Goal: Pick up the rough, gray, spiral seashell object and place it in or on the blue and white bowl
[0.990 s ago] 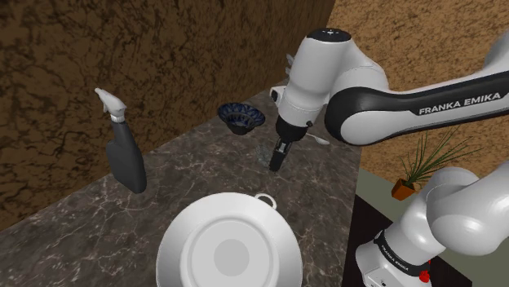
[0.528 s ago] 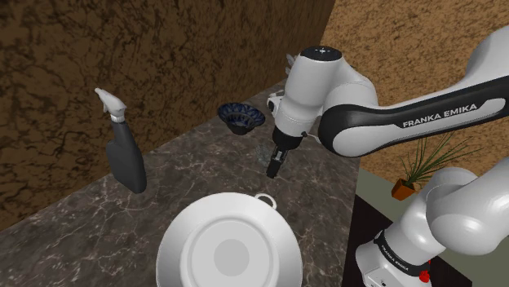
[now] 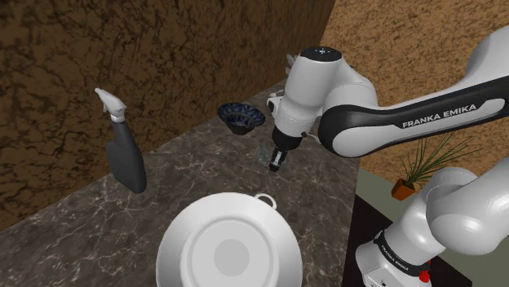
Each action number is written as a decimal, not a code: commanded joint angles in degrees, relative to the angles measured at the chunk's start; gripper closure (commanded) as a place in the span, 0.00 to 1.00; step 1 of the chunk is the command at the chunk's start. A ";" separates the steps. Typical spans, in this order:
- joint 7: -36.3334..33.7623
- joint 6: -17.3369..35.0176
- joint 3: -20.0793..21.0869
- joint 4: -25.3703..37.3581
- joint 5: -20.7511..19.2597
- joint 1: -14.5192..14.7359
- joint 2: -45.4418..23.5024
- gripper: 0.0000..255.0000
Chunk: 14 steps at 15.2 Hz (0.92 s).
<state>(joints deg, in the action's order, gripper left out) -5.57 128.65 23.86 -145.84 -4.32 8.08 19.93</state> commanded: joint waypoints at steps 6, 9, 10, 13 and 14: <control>0.00 0.00 0.00 0.00 0.00 0.00 0.00 1.00; -2.56 -1.36 -0.43 2.96 0.76 -1.51 -2.92 0.00; -5.04 -2.67 -0.95 5.78 1.62 -2.93 -5.70 0.00; -11.96 -6.20 -3.18 13.35 4.76 -6.52 -13.18 0.00; -14.09 -7.21 -4.09 15.54 6.03 -7.57 -15.39 0.00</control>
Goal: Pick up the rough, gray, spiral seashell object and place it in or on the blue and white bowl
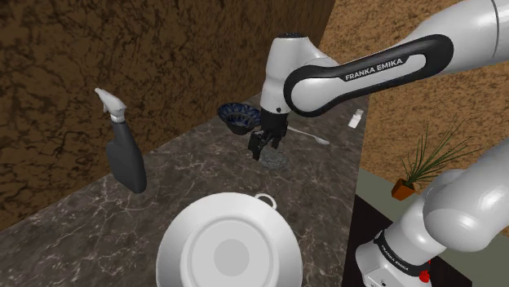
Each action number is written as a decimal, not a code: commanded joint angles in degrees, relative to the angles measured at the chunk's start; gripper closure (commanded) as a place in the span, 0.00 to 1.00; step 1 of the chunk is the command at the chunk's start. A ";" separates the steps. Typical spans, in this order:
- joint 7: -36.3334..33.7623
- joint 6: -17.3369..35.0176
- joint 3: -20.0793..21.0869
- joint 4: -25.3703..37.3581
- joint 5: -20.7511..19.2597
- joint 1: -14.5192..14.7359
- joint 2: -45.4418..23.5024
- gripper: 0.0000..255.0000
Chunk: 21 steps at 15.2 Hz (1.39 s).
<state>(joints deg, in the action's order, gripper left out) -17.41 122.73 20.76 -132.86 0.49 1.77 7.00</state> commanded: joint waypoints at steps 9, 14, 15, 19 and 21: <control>-4.92 3.80 -1.76 1.19 1.69 -2.05 -7.24 0.00; -4.92 3.80 -1.76 1.19 1.69 -2.05 -7.24 0.00; -4.92 3.80 -1.76 1.19 1.69 -2.05 -7.24 0.00; -4.92 3.78 -1.76 1.20 1.70 -2.05 -7.23 1.00; -4.90 3.80 -1.76 1.17 1.70 -2.06 -7.21 1.00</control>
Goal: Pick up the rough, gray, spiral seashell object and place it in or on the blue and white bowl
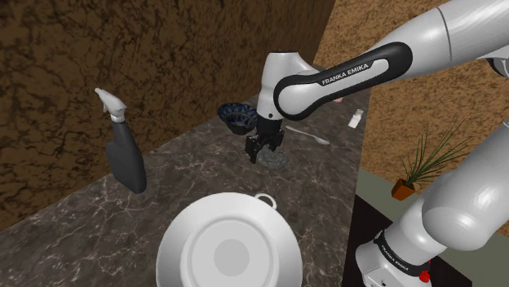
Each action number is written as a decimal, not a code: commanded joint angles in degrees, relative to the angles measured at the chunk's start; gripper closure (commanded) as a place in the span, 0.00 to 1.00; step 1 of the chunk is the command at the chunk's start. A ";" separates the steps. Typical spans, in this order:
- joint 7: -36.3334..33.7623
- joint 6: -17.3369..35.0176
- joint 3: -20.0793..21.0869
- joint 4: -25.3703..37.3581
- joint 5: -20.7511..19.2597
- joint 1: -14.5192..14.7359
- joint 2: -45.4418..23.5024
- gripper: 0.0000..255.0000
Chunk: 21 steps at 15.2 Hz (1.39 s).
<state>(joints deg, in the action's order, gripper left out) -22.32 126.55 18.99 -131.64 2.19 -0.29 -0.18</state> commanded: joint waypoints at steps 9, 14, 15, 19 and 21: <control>0.32 -2.35 -0.03 0.92 0.49 -0.03 1.39 1.00; 0.76 -6.24 -0.16 2.74 1.16 -0.08 3.56 1.00; 0.84 -7.02 -0.19 3.14 1.27 -0.08 3.95 1.00; 1.09 -10.13 -0.33 4.86 1.65 -0.12 5.39 1.00; 1.20 -11.68 -0.40 5.80 1.81 -0.14 6.04 1.00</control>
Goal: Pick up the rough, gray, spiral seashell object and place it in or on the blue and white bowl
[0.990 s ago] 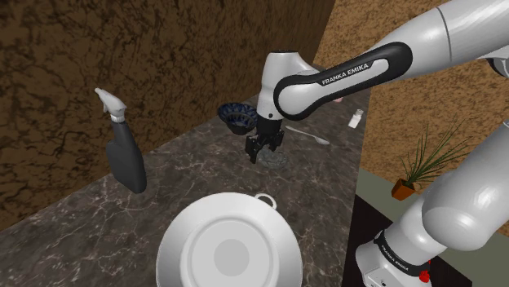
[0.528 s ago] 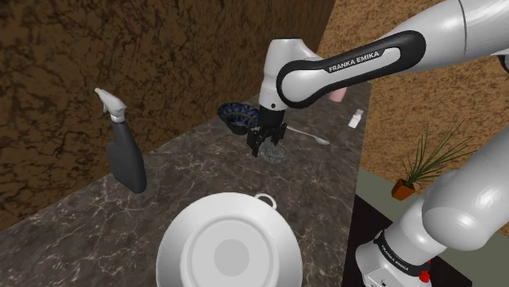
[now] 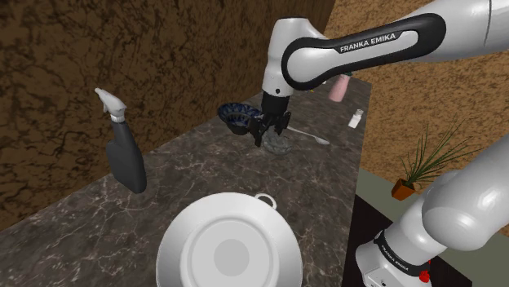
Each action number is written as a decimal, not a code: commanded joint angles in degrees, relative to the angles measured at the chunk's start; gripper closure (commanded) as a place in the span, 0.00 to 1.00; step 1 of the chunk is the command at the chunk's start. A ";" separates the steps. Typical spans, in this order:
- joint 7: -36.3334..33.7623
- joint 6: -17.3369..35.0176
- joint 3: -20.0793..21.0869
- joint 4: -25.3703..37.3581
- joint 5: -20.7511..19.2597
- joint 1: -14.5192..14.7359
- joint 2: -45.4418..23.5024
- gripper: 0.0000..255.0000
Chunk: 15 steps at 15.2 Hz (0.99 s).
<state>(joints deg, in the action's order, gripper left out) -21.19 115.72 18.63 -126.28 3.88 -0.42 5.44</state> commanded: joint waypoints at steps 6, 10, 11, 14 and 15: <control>0.29 -5.49 -0.28 3.52 0.46 -0.07 2.03 1.00; 0.37 -8.57 -0.43 5.81 0.60 -0.12 2.85 1.00; 0.38 -9.34 -0.47 6.41 0.63 -0.13 3.02 1.00; 0.40 -11.29 -0.57 8.00 0.68 -0.17 3.39 1.00; 0.47 -11.35 -0.67 10.13 -0.06 -0.47 1.22 1.00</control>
<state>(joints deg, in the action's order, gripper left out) -20.72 104.70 18.01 -117.38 4.16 -0.75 7.64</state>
